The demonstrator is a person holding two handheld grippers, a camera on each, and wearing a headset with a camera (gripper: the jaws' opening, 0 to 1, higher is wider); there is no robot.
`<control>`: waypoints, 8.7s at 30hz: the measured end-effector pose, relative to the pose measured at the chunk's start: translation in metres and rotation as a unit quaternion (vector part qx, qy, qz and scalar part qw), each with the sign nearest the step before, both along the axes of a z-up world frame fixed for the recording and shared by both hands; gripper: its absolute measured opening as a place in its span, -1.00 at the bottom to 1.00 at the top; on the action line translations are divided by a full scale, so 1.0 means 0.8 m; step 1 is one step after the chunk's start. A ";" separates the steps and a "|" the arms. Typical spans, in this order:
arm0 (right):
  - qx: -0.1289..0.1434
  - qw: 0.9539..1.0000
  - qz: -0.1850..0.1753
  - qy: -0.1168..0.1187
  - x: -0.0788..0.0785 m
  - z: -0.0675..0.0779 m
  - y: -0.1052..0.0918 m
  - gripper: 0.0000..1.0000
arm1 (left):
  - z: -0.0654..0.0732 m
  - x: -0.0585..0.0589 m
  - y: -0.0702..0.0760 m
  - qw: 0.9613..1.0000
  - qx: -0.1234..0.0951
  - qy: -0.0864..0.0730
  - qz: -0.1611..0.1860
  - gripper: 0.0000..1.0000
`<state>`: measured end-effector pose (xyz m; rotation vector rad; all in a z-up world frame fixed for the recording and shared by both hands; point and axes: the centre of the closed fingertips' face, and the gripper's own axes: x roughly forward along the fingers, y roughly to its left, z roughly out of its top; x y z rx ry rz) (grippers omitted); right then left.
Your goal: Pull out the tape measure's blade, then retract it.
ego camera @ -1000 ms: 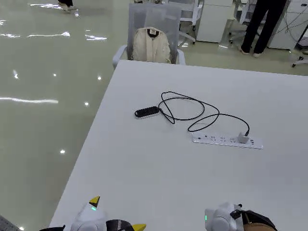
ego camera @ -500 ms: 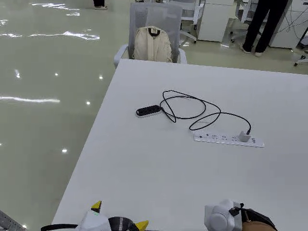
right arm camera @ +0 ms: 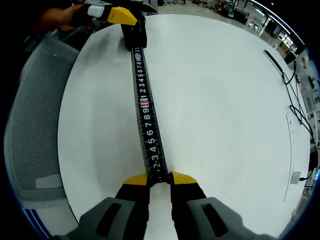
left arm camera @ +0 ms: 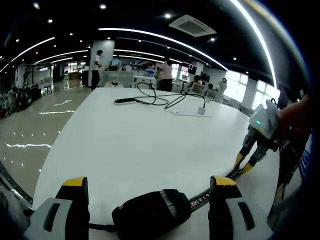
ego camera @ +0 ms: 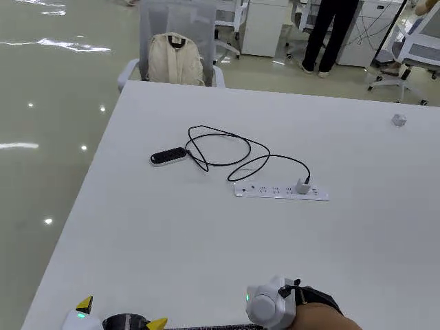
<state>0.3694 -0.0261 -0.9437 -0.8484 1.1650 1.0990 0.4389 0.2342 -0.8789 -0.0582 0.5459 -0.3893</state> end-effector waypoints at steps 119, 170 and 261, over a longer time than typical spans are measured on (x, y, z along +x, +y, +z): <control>0.038 0.999 0.017 -0.007 0.000 0.001 0.064 -0.70 | -0.036 -0.023 0.010 0.995 0.066 0.041 0.061 0.28; 0.062 0.998 0.014 -0.011 0.004 0.001 0.111 -0.72 | -0.036 -0.024 0.008 0.996 0.064 0.039 0.050 0.27; 0.090 0.996 0.018 -0.018 0.009 0.003 0.174 -0.71 | -0.037 -0.025 0.008 0.996 0.059 0.045 0.044 0.27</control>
